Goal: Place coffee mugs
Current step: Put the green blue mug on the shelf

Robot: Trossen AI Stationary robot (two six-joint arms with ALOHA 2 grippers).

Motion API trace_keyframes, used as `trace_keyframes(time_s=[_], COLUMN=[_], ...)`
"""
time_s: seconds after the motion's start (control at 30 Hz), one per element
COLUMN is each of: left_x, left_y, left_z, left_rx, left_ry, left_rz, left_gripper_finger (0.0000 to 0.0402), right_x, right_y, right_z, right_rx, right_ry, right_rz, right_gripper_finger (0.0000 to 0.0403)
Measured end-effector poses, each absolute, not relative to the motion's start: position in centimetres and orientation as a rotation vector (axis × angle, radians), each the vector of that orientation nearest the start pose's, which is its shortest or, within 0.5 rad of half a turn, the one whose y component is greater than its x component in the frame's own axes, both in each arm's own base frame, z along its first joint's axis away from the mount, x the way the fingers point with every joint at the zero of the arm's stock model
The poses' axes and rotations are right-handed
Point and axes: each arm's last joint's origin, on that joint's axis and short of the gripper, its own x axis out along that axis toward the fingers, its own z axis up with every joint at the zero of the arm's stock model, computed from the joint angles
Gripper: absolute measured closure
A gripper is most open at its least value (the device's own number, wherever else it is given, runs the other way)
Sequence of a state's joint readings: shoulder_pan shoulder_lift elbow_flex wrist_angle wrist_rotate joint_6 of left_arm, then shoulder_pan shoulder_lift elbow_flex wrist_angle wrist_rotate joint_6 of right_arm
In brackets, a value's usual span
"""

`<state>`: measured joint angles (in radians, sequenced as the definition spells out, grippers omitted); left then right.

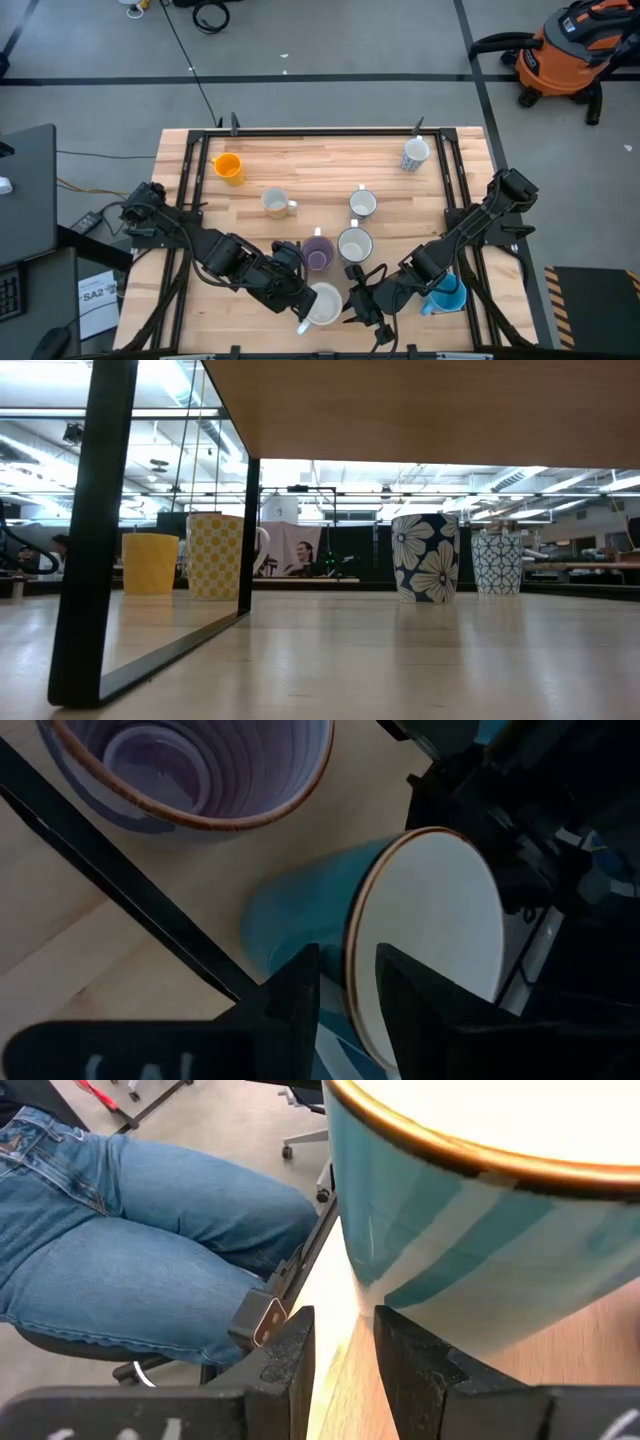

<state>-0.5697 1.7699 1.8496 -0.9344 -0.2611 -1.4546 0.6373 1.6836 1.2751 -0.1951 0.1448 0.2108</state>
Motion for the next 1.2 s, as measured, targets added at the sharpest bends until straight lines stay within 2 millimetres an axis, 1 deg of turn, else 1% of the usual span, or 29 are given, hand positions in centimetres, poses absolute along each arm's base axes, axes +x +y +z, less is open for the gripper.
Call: trace_keyframes(time_s=[0.3,0.43,0.93,1.2], left_x=[31.93,31.95,31.99,31.76], left_y=[-19.56,-19.48,-19.38,-19.26], left_z=[36.91,36.86,36.83,37.13], left_rx=[-1.018,-1.014,-1.01,-1.017], left_ry=[0.814,0.81,0.803,0.804], left_rz=[0.32,0.327,0.336,0.327], left_gripper_finger=[0.0295,0.0295,0.0294,0.0294], right_x=[30.6,30.61,30.64,30.66], right_y=[22.15,22.08,22.03,22.0], right_z=[26.88,26.87,26.87,26.88], right_rx=[-0.033,-0.045,-0.049,-0.047], right_ry=[0.609,0.603,0.597,0.596], right_rz=[0.416,0.382,0.359,0.347], right_gripper_finger=[0.0291,0.0291,0.0291,0.0291])
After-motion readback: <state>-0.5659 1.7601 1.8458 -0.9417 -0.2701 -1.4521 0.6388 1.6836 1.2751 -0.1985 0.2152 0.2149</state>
